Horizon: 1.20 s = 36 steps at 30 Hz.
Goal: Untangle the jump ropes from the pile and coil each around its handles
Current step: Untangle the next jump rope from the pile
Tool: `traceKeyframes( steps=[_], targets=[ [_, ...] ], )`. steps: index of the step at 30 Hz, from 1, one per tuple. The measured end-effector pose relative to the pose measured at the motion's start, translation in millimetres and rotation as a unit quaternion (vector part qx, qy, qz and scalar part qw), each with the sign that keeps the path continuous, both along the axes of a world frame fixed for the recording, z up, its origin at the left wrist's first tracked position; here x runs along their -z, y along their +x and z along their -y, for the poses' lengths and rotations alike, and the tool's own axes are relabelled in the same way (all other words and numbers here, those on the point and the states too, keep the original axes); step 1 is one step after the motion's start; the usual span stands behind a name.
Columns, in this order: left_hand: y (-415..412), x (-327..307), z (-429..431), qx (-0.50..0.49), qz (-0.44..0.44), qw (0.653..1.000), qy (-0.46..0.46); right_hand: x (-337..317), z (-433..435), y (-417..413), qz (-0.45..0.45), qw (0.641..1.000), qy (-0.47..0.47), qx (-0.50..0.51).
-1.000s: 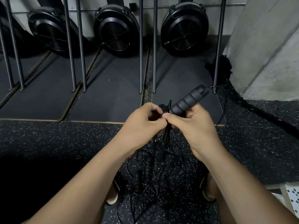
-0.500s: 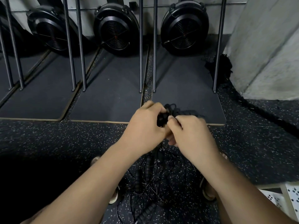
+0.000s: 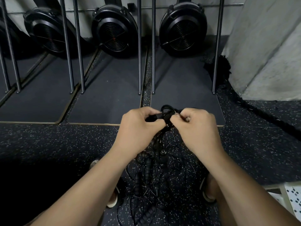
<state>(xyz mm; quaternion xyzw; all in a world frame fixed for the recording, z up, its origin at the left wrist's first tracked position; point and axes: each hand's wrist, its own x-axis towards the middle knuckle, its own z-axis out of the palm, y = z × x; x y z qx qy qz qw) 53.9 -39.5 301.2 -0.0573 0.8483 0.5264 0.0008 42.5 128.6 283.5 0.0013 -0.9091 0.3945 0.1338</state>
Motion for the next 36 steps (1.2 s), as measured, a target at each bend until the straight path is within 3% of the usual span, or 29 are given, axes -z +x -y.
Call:
traceKeyframes(
  steps=[7,12,16,20,25,30,36],
  targets=[
    [-5,-8,14,0.019,0.054,0.998,0.027,0,-16,-7,0.037,0.999,0.037,0.014],
    [-5,-4,18,-0.014,0.043,0.998,0.046,-1,-18,-13,0.071,0.996,0.041,0.021],
    [-3,-6,14,0.010,0.029,0.998,-0.064,1,-17,-12,0.046,0.998,0.031,0.029],
    [-2,-8,11,0.131,0.109,0.961,-0.218,9,-8,0,0.012,0.995,0.055,-0.079],
    [-1,-3,6,0.224,0.164,0.937,-0.210,12,0,2,0.052,0.986,0.061,-0.145],
    [-1,0,6,0.288,0.201,0.909,-0.222,12,3,2,0.091,0.983,0.079,-0.137],
    [-3,-3,13,0.253,0.170,0.918,-0.255,10,-15,-5,0.131,0.986,0.082,-0.065]
  ],
)
